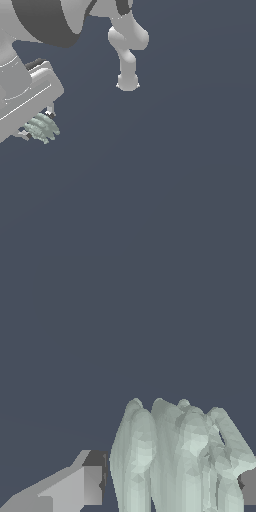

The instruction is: Pick up the object and move it to a goal position.

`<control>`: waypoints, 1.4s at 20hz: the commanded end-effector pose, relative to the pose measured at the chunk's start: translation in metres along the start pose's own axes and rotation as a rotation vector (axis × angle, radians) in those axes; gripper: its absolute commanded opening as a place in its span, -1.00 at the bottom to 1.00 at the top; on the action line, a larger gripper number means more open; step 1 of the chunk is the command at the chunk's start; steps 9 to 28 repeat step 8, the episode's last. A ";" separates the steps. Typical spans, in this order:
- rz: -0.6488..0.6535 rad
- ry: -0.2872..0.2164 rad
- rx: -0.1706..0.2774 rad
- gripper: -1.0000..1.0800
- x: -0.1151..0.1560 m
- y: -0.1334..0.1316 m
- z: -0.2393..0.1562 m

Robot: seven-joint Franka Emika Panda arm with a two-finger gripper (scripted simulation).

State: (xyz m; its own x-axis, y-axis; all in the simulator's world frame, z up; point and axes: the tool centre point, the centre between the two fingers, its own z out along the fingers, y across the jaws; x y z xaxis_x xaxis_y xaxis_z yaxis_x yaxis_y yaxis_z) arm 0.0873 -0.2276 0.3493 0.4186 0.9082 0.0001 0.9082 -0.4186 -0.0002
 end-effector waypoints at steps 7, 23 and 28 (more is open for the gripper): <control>0.000 0.000 0.000 -1.00 -0.003 0.005 -0.005; 0.000 0.000 0.000 -1.00 -0.003 0.005 -0.005; 0.000 0.000 0.000 -1.00 -0.003 0.005 -0.005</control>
